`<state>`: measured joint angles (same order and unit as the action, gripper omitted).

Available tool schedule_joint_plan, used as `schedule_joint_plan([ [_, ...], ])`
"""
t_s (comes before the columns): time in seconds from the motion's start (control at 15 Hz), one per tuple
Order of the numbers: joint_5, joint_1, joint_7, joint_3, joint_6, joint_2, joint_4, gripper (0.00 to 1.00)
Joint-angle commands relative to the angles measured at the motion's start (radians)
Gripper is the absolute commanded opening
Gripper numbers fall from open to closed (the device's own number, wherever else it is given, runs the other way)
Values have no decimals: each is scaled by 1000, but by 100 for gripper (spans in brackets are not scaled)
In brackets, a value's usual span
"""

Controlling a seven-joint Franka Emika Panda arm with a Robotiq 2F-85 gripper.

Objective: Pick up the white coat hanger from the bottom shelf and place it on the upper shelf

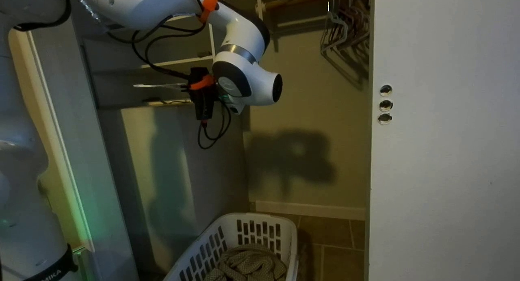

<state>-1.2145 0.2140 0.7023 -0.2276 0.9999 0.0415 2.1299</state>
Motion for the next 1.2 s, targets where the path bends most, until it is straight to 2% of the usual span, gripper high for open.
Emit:
schedule_joint_plan([
  [0.0, 68, 21, 100, -12, -75, -4, 40, 2],
  [0.33, 130, 46, 238, -37, -149, 0, 88, 2],
  [0.53, 114, 56, 290, -46, -188, 1, 93, 2],
  [0.67, 82, 48, 297, -29, -164, -16, 119, 2],
  [1.13, 33, 16, 308, 15, -167, -41, 108, 2],
])
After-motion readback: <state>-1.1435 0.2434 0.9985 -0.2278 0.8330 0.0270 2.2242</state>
